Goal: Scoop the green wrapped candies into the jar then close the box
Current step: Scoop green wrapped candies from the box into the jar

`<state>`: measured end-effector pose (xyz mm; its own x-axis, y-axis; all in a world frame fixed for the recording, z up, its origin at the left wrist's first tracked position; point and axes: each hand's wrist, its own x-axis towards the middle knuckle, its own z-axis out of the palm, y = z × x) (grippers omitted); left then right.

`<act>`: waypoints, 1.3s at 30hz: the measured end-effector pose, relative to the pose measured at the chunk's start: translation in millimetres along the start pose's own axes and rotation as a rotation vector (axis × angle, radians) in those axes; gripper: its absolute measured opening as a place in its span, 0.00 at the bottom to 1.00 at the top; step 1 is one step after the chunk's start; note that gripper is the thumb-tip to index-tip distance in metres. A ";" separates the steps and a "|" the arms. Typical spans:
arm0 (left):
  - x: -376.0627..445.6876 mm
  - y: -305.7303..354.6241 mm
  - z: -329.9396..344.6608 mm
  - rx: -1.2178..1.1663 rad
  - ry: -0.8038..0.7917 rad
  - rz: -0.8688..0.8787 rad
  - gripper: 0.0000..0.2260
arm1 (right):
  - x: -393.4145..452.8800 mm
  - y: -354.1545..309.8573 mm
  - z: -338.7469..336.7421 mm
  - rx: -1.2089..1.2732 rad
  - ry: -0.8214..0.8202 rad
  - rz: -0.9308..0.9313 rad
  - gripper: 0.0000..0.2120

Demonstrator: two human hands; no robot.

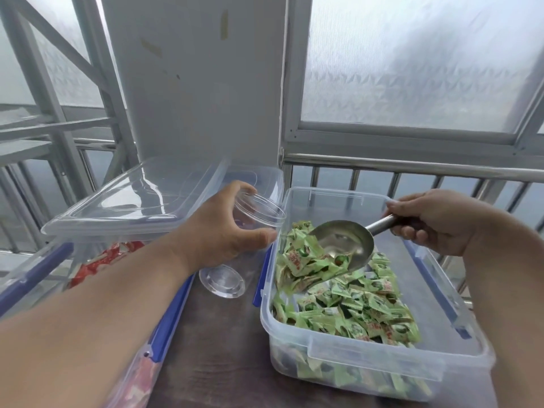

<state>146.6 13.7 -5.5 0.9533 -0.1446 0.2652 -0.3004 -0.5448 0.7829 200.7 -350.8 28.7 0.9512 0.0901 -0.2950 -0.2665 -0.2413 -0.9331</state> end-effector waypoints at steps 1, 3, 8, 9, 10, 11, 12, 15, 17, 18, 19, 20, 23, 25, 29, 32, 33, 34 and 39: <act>0.0 0.3 -0.1 0.024 0.012 0.018 0.36 | 0.0 0.1 -3.0 0.012 0.028 -0.006 0.13; -0.4 0.9 0.2 0.053 0.041 0.053 0.39 | 0.5 1.6 -9.9 0.039 0.088 -0.015 0.12; -0.1 -2.3 2.1 0.031 0.056 0.121 0.36 | 6.7 6.1 -21.4 0.155 0.166 -0.070 0.14; 0.7 -4.0 2.5 0.030 0.051 0.117 0.35 | 7.9 5.5 -21.6 0.182 0.180 -0.090 0.14; 1.4 -5.7 2.7 0.029 0.043 0.109 0.35 | 8.5 4.6 -21.3 0.210 0.194 -0.109 0.15; 1.8 -7.2 2.9 0.028 0.036 0.102 0.35 | 8.4 3.1 -19.7 0.234 0.209 -0.127 0.15; 2.1 -8.3 2.9 0.025 0.031 0.100 0.35 | 8.2 1.3 -17.2 0.256 0.222 -0.142 0.15; 3.1 -10.0 2.9 0.018 0.030 0.095 0.35 | 8.0 -3.5 -6.8 0.306 0.240 -0.212 0.14; 3.7 -10.6 3.5 0.012 0.030 0.095 0.35 | 7.7 -6.8 1.4 0.314 0.237 -0.270 0.14; 4.0 -10.9 3.8 0.011 0.030 0.098 0.34 | 6.8 -8.3 5.3 0.316 0.232 -0.294 0.14; 4.3 -10.9 4.3 0.009 0.031 0.101 0.33 | 5.7 -9.9 8.9 0.318 0.224 -0.313 0.13; 4.6 -11.1 4.6 0.007 0.031 0.105 0.33 | 4.0 -11.1 11.5 0.318 0.217 -0.327 0.13; 5.2 -12.1 4.4 0.011 0.026 0.113 0.33 | -2.0 -14.3 18.5 0.295 0.188 -0.368 0.12; 5.6 -13.0 3.7 0.032 0.017 0.111 0.33 | -5.6 -16.0 21.8 0.270 0.164 -0.402 0.13; 5.2 -11.8 3.7 0.053 0.018 0.117 0.33 | -14.8 -21.6 26.2 0.274 0.058 -0.489 0.13; 6.0 -11.9 3.0 0.072 0.004 0.111 0.31 | -25.4 -27.4 28.2 0.260 -0.058 -0.589 0.14; 5.1 -11.0 2.5 0.081 0.002 0.106 0.31 | -28.9 -29.6 29.5 0.238 -0.087 -0.622 0.14; 4.4 -10.6 2.4 0.089 0.000 0.104 0.32 | -32.7 -31.6 31.4 0.209 -0.108 -0.651 0.15; 0.5 -5.9 2.8 0.098 -0.019 0.099 0.33 | -45.9 -40.1 42.8 0.125 -0.117 -0.797 0.11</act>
<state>149.0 14.6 -11.6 0.9197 -0.2172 0.3271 -0.3898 -0.6046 0.6946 161.0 -303.9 70.9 0.8420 0.2913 0.4540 0.4615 0.0469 -0.8859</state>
